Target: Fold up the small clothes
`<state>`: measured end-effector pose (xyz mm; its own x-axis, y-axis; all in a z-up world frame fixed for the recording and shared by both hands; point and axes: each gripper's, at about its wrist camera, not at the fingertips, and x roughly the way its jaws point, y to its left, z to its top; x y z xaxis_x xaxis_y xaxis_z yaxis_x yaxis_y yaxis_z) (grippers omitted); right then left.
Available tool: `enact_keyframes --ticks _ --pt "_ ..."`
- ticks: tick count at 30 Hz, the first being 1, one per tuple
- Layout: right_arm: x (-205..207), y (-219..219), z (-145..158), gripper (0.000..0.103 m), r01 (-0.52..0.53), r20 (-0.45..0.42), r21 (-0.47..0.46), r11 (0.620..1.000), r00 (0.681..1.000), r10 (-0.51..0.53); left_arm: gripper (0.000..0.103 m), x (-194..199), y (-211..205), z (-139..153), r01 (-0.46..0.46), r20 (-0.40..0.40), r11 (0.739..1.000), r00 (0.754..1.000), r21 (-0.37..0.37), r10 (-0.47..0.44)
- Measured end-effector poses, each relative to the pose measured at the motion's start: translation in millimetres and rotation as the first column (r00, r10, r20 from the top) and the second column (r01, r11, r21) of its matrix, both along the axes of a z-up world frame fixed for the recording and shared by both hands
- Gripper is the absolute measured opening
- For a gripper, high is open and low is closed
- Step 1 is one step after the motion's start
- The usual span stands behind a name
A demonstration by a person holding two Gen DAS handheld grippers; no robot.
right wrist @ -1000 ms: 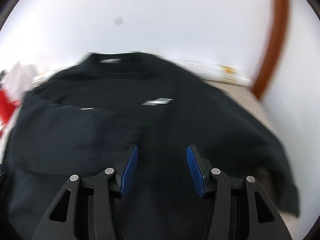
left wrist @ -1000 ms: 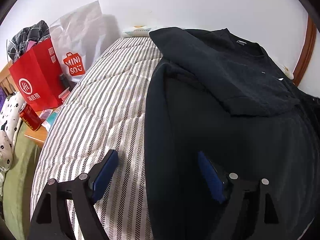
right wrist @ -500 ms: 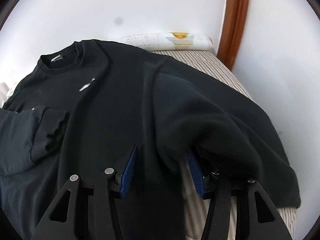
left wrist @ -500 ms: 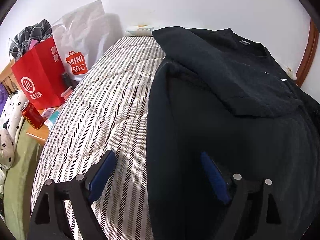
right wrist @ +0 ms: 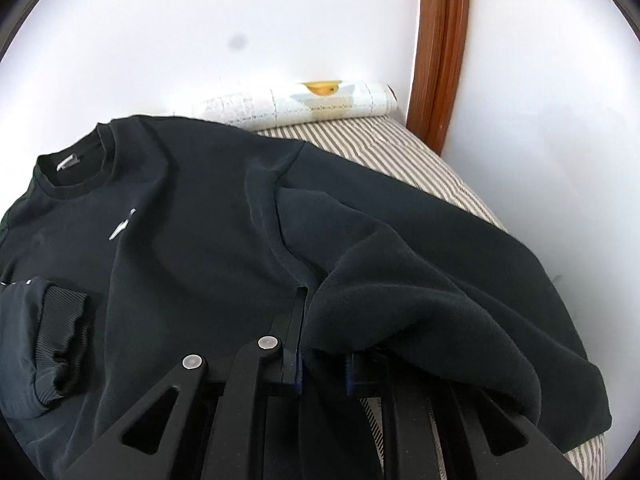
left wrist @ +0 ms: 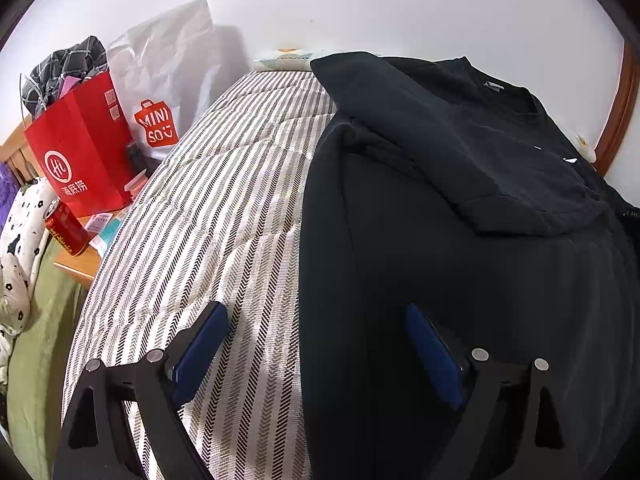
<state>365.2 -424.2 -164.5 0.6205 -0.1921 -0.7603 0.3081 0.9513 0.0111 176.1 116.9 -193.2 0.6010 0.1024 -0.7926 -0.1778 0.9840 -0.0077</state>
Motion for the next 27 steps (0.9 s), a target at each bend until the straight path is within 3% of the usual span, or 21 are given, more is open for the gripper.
enact_keyframes --ticks 1,3,6,11,16,21,27 --pt "0.1 -0.4 0.2 0.015 0.004 -0.001 0.007 1.0 1.0 -0.004 0.091 0.0 0.5 -0.2 0.0 0.0 1.0 1.0 0.0 0.0" --pt "1.6 -0.3 0.4 0.031 0.02 -0.027 0.01 1.0 0.999 -0.02 0.091 0.0 0.0 0.0 0.0 0.0 1.0 1.0 -0.001 0.0" --pt "-12.9 4.0 6.4 0.045 0.015 -0.052 -0.017 1.0 0.999 -0.016 0.091 0.2 -0.5 -0.1 -0.001 0.0 1.0 1.0 -0.001 0.001" --pt "-48.4 30.7 21.6 0.048 -0.092 -0.134 -0.096 0.991 0.988 0.078 0.091 0.2 -0.4 -0.1 -0.001 0.0 1.0 1.0 -0.001 0.001" --pt "-67.6 57.9 52.4 0.048 -0.201 -0.084 -0.142 0.969 0.978 0.19 0.09 1.4 -1.8 1.1 0.005 0.004 1.0 1.0 0.002 -0.005" --pt "-19.9 53.4 72.8 0.055 -0.22 0.003 -0.214 0.952 0.974 0.226 0.089 21.1 -12.9 17.1 0.04 0.018 0.999 0.999 0.03 -0.04" --pt "82.0 26.2 41.2 0.054 -0.182 -0.074 -0.159 0.97 0.982 0.172 0.089 51.7 -27.6 9.4 0.054 -0.01 0.995 0.999 0.088 -0.053"
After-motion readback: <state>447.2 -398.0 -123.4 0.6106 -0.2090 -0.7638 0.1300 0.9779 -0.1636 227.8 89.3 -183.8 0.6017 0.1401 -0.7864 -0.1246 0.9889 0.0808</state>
